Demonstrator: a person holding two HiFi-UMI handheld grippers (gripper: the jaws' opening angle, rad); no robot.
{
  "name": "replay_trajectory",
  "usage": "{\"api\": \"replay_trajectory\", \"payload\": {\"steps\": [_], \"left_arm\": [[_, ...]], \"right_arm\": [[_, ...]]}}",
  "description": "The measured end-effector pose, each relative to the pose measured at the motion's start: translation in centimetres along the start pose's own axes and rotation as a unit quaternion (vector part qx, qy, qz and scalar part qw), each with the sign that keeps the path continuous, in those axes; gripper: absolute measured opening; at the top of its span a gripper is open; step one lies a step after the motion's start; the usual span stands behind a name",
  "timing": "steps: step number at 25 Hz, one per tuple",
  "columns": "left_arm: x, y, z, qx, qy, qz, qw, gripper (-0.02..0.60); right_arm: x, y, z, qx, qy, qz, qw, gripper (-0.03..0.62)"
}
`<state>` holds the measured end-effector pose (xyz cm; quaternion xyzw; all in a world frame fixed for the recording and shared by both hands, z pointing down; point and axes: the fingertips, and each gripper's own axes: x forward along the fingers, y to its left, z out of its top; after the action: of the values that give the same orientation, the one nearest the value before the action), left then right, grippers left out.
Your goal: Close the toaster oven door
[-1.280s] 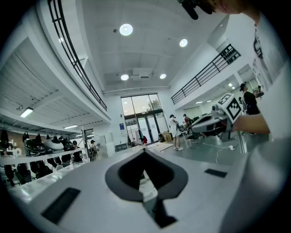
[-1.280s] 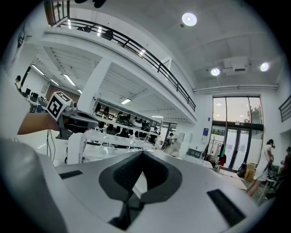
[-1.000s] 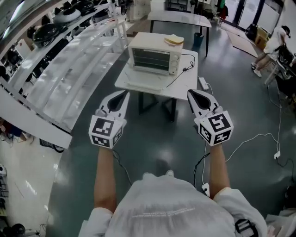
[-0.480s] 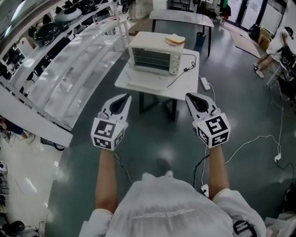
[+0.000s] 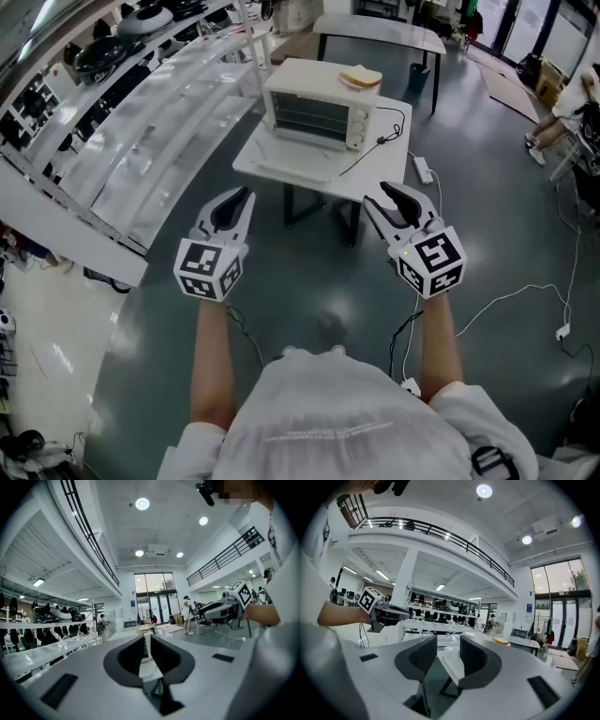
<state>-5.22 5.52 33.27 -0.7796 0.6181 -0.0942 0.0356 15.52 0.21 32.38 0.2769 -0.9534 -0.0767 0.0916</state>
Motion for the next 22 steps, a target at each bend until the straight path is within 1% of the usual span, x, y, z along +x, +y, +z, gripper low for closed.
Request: {"api": "replay_trajectory", "payload": {"steps": [1,2,3,4,8,13,18,20,22], "left_arm": [[0.2,0.0,-0.2,-0.002,0.002,0.004,1.0000,0.016],[0.5,0.0,-0.3,-0.003,0.004,0.008,1.0000,0.034],[0.8,-0.1,-0.4,-0.002,0.007,0.012,0.9999,0.111],[1.0,-0.3,-0.5,0.001,0.011,0.015,0.9998,0.133],[1.9,-0.5,-1.2,0.016,0.030,0.030,0.9990,0.133],[3.5,1.2,-3.1,0.008,0.052,0.034,0.9980,0.133],[6.5,5.7,-5.6,-0.015,0.056,0.035,0.9977,0.133],[8.5,8.2,-6.6,-0.026,0.054,0.033,0.9976,0.133],[10.6,11.4,-7.5,-0.037,0.052,0.042,0.9971,0.133]], "right_arm": [[0.2,-0.2,-0.4,-0.002,0.003,0.005,1.000,0.146],[0.4,-0.4,-0.7,-0.003,0.005,0.009,1.000,0.146],[0.6,-0.7,-1.0,-0.002,0.006,0.013,1.000,0.146],[0.8,-0.9,-1.3,-0.001,0.006,0.017,1.000,0.146],[1.8,-2.1,-2.4,0.008,0.012,0.022,1.000,0.146],[4.2,-3.6,-3.3,0.012,0.023,0.019,0.999,0.146],[9.0,-4.8,-4.4,0.026,0.043,0.005,0.999,0.146],[11.7,-5.7,-4.9,0.030,0.057,-0.004,0.998,0.146],[14.6,-6.6,-5.2,0.041,0.072,-0.010,0.997,0.146]]}}
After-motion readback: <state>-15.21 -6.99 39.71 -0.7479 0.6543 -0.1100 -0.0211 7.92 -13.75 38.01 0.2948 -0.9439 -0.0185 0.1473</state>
